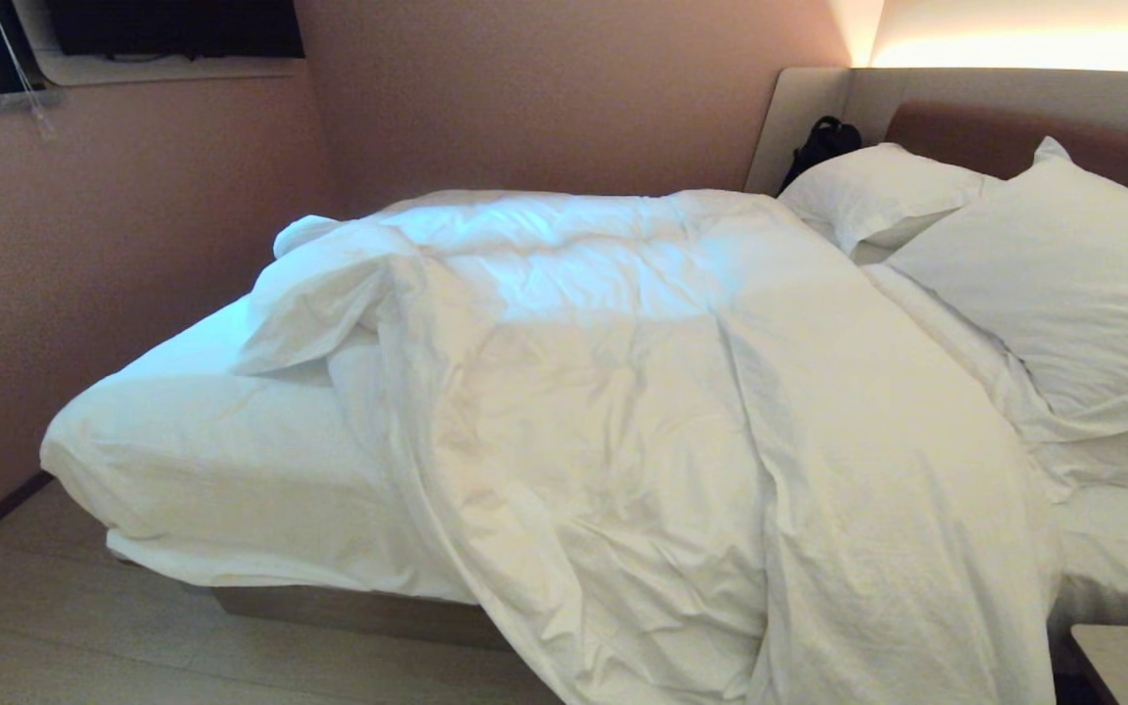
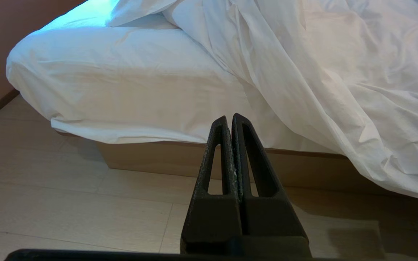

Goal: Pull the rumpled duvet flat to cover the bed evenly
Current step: Hold the folded corner of the quilt

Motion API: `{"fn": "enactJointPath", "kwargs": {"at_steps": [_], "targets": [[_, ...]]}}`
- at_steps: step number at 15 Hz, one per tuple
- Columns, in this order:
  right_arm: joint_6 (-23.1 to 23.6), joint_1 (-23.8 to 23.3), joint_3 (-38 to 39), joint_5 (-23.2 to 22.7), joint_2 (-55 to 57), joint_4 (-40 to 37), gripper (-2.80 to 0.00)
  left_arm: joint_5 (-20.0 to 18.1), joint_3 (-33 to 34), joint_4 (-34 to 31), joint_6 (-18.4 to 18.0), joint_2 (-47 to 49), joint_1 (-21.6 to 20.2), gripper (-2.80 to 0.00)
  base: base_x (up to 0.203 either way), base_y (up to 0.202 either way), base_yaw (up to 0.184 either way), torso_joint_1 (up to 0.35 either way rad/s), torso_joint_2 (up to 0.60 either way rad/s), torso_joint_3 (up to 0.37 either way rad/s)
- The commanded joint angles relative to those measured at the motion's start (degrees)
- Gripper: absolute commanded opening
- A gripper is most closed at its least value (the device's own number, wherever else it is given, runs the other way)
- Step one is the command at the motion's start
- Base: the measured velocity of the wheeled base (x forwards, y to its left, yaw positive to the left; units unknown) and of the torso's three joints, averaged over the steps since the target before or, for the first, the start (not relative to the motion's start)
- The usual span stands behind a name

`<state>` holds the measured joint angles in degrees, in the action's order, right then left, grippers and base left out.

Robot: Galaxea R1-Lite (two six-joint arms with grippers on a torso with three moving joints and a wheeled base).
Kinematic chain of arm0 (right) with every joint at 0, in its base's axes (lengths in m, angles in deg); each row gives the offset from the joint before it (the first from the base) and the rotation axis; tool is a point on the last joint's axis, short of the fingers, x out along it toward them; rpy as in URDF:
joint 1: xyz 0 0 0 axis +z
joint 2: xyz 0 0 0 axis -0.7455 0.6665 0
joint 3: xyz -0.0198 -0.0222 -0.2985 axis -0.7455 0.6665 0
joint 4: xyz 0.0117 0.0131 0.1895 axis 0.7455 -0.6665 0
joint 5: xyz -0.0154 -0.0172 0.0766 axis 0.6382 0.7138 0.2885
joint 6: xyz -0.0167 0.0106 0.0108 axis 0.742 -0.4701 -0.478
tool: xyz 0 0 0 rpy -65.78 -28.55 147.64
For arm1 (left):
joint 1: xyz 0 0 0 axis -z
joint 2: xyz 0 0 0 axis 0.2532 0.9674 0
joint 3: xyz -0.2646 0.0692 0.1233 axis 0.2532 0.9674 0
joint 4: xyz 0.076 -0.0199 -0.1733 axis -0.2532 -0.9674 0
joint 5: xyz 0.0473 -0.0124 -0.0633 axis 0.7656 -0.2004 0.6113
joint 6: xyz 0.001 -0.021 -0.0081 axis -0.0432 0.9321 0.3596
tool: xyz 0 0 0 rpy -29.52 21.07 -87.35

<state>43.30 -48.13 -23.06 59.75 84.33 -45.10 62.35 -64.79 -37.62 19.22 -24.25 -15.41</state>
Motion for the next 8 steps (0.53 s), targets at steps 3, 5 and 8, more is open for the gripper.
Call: {"fn": "enactJointPath", "kwargs": {"at_steps": [3, 5, 8], "targets": [[0.0, 0.0, 0.0, 0.0, 0.0, 0.0, -2.80, 0.0, 0.0, 0.0, 0.0, 0.0, 0.0, -2.80, 0.000, 0.000, 0.000, 0.000, 0.00, 0.000], [0.0, 0.0, 0.0, 0.0, 0.0, 0.0, -2.80, 0.0, 0.0, 0.0, 0.0, 0.0, 0.0, -2.80, 0.000, 0.000, 0.000, 0.000, 0.00, 0.000], [0.0, 0.0, 0.0, 0.0, 0.0, 0.0, -2.80, 0.0, 0.0, 0.0, 0.1, 0.0, 0.0, -2.80, 0.000, 0.000, 0.000, 0.000, 0.00, 0.000]]}}
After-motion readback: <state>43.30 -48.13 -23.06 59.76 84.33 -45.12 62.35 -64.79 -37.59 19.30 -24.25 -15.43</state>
